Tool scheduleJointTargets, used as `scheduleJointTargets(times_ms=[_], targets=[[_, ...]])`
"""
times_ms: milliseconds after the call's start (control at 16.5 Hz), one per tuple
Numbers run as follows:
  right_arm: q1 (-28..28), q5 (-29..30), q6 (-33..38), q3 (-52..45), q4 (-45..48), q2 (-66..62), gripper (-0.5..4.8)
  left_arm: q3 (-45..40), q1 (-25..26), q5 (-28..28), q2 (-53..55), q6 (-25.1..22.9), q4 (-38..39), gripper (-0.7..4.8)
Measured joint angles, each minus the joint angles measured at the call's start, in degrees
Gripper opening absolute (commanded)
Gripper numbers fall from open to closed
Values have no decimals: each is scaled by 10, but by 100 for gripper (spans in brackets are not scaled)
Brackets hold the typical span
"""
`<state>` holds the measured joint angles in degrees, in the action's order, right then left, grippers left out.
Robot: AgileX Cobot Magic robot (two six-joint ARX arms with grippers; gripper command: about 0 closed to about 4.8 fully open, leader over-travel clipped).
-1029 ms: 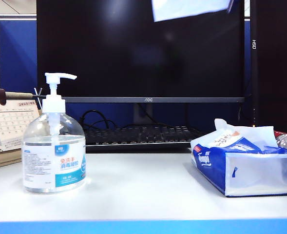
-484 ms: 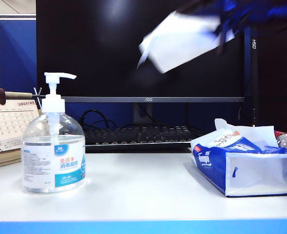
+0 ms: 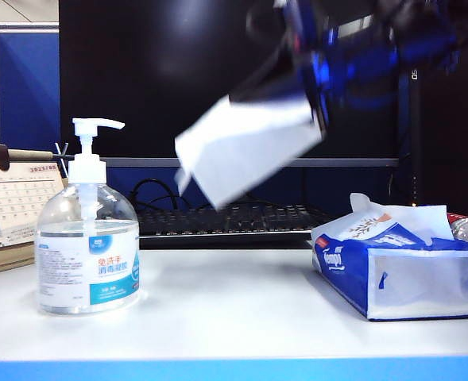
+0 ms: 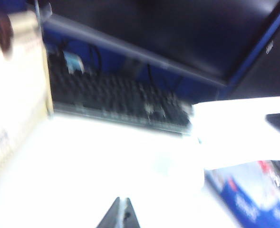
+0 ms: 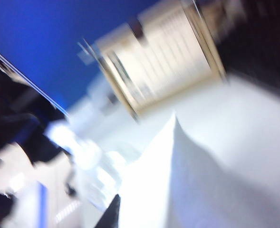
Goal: Pull out a tissue from the tissue dispenser, then press the switch of the alcohol sanitizer bottle to drop some sanitizer on the paper tissue, and finally place the treated tissue on the table.
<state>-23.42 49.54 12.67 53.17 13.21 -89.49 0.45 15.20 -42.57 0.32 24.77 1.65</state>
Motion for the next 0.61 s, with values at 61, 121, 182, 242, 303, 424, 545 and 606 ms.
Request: scheduleJointTargets(times_ms=[61,121,182,242,303,424,545,606], targets=[[0,-8,-14,-4,-8,-17,-5,0,-12,2,0,-7,4,-5],[0,-10,-18,-7,-8,-31,-5,0,-20,1,0,-9,2,-5],[0,-11,-19,-7,-6,-47,-5,0,-29,2,0,-12,2,-5],[0,-11,-20,-7,11,-73,-5,0,-40,2,0,-15,2,-5],[0,-11,-20,-7,22,-85,-5,0,-43,2,0,-17,3,-5],[0,-11,-21,-7,42,-119,-5,0,-45,2,0,-24,7,-5],[-1,-9,-20,-7,71,-147,-5,0,-49,1,0,-40,24,-5],[-1,-8,-20,-7,83,-163,-5,0,-51,2,0,-49,36,-5]])
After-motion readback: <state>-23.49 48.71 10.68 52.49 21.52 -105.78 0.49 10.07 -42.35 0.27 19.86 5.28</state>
